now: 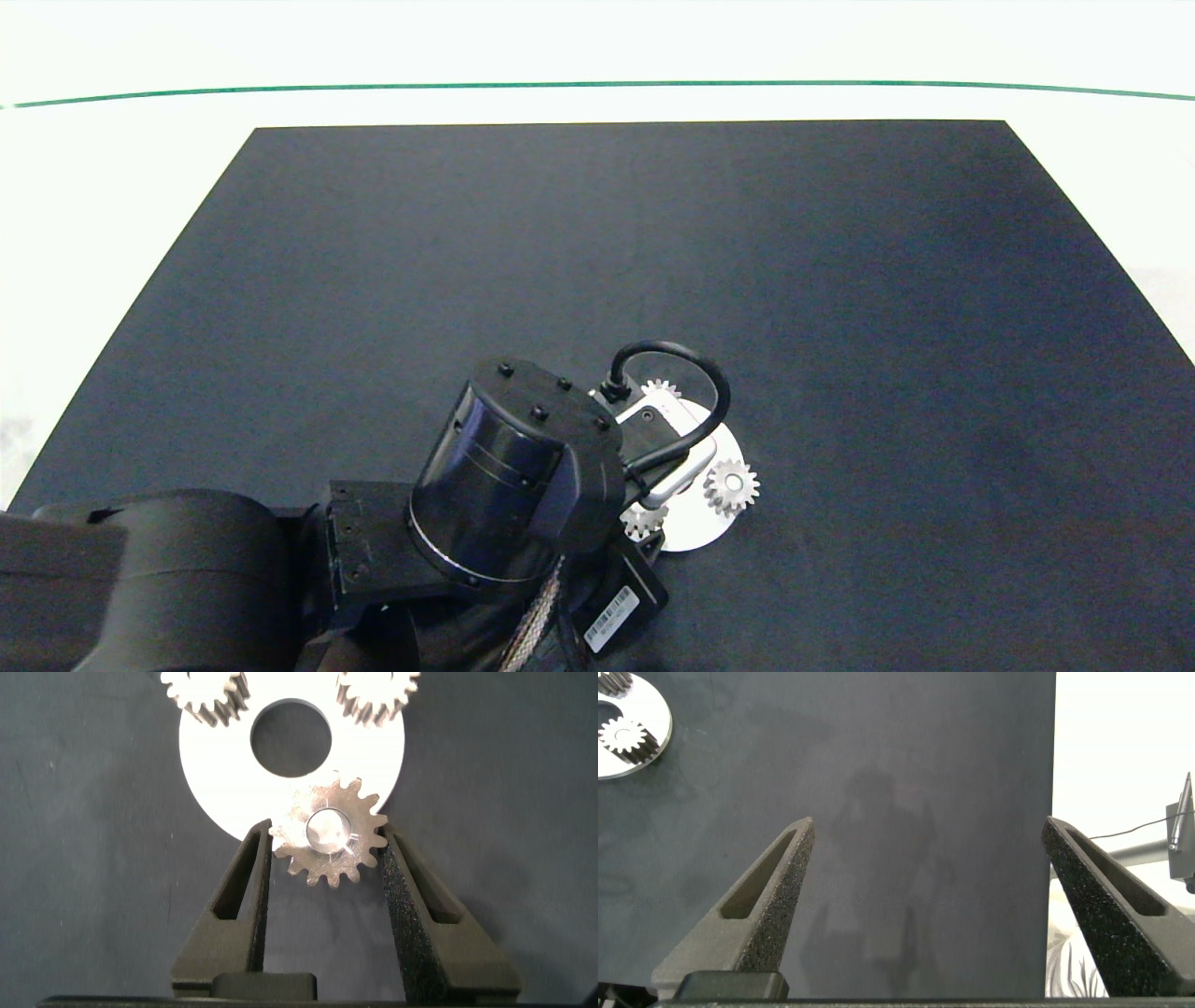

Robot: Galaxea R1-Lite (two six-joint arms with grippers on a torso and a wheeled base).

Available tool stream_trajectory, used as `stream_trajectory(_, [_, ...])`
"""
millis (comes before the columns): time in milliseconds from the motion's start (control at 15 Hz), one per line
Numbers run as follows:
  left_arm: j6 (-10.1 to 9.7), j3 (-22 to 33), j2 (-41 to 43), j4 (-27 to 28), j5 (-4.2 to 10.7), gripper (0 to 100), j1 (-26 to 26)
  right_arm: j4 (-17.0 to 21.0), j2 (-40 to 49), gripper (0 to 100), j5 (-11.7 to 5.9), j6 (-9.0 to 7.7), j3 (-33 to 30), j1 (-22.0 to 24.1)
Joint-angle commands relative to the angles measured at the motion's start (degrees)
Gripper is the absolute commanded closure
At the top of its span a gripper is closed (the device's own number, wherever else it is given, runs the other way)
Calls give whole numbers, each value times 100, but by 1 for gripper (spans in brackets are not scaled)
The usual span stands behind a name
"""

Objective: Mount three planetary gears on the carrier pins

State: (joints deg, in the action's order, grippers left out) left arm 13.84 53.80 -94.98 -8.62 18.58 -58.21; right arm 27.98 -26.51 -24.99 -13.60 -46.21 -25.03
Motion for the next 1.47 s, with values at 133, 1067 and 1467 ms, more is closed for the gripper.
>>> stream_trajectory(133, [23,175,-390,-8,14,90,99,32,24,0,-15,-11,-10,-11])
stream_trajectory(1067, [225,17,-372,-52,14,90,354,59,32,0,-6,-11,-19,-29])
stream_trajectory(1467, [234,105,-434,-210,14,90,345,59,32,0,-6,-11,-54,-29])
